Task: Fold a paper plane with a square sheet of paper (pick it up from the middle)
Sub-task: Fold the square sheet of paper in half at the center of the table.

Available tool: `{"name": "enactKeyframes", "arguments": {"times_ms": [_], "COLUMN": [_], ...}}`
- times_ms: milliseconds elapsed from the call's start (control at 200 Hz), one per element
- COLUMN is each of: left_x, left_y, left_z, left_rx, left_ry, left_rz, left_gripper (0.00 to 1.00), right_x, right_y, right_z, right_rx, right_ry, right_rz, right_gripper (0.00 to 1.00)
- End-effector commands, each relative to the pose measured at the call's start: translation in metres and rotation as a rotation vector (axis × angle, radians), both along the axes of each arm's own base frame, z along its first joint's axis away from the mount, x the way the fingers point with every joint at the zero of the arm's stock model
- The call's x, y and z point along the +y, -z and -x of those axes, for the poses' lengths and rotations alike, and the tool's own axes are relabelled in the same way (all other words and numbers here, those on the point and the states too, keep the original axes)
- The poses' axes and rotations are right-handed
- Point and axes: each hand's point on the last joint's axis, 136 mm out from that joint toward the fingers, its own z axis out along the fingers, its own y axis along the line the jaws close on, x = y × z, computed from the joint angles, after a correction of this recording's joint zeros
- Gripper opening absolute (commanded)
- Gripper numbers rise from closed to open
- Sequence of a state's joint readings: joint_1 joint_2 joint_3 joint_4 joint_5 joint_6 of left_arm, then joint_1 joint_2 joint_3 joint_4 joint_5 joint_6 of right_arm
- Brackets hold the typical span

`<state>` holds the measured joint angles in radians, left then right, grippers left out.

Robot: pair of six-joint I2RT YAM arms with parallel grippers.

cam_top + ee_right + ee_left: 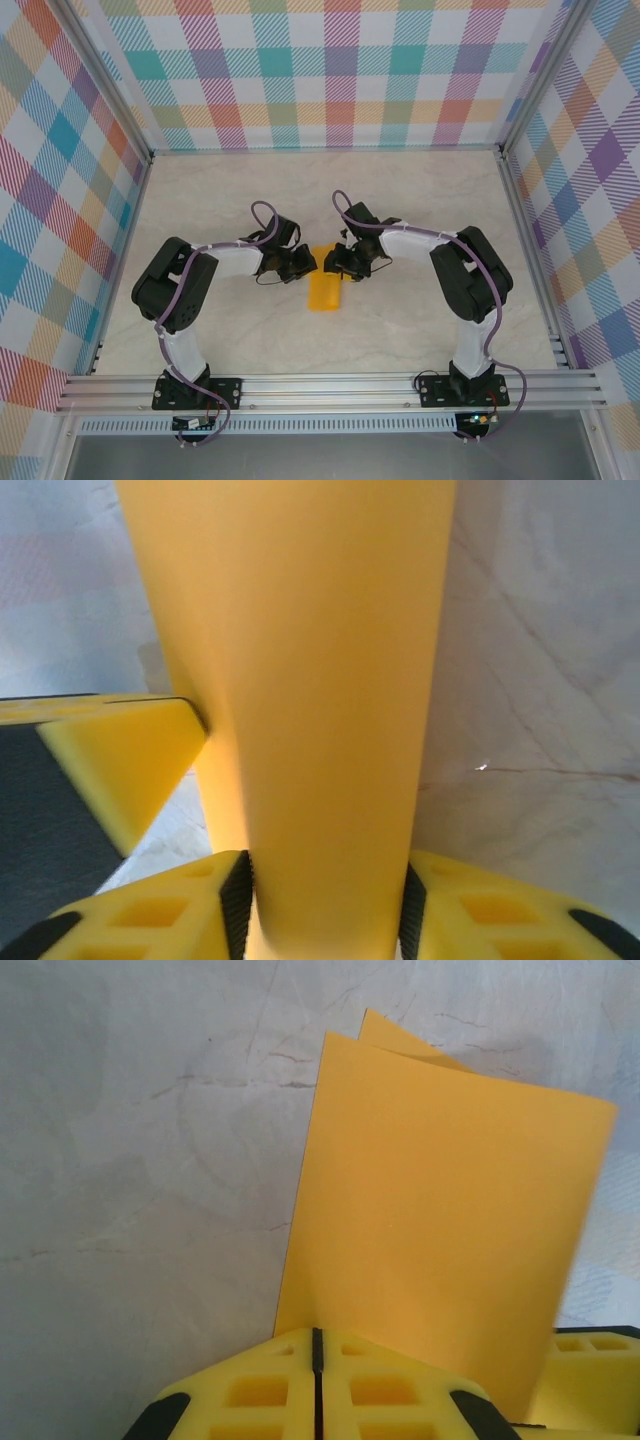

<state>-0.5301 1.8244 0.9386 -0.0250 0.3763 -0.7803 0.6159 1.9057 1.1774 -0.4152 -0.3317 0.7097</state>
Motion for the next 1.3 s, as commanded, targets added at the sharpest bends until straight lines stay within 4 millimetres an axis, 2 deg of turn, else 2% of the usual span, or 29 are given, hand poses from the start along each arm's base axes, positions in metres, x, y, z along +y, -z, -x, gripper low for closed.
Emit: {"name": "enactKeyframes", "arguments": {"times_ms": [0,245,470,590,680,835,1130,1295], "left_x": [0.003,-0.002,-0.009,-0.01,-0.006,-0.001,0.011,0.008], "left_y": [0.014,0.006,0.0,-0.004,-0.013,-0.029,-0.043,-0.048], "left_z": [0.011,0.008,0.004,0.001,-0.004,-0.01,-0.015,-0.014], "left_rx": [0.046,0.036,0.029,0.019,-0.008,-0.063,-0.146,-0.163], "left_ry": [0.022,0.042,0.062,0.06,0.043,0.014,-0.056,-0.052], "left_rz": [-0.056,-0.047,-0.036,-0.037,-0.059,-0.068,-0.069,-0.041], "left_gripper": [0.08,0.08,0.09,0.12,0.19,0.22,0.24,0.24], "right_x": [-0.012,-0.013,-0.011,-0.013,-0.017,-0.023,-0.028,-0.028], "right_y": [-0.005,0.012,0.017,0.019,0.023,0.028,0.037,0.039], "right_z": [-0.001,-0.004,-0.005,-0.007,-0.007,-0.006,-0.003,-0.001], "right_rx": [-0.019,-0.009,-0.013,-0.013,-0.004,0.018,0.056,0.064], "right_ry": [-0.017,-0.046,-0.062,-0.045,-0.016,0.028,0.061,0.054], "right_rz": [0.075,0.112,0.111,0.12,0.145,0.177,0.214,0.218], "right_gripper": [0.47,0.47,0.46,0.42,0.39,0.38,0.4,0.41]}}
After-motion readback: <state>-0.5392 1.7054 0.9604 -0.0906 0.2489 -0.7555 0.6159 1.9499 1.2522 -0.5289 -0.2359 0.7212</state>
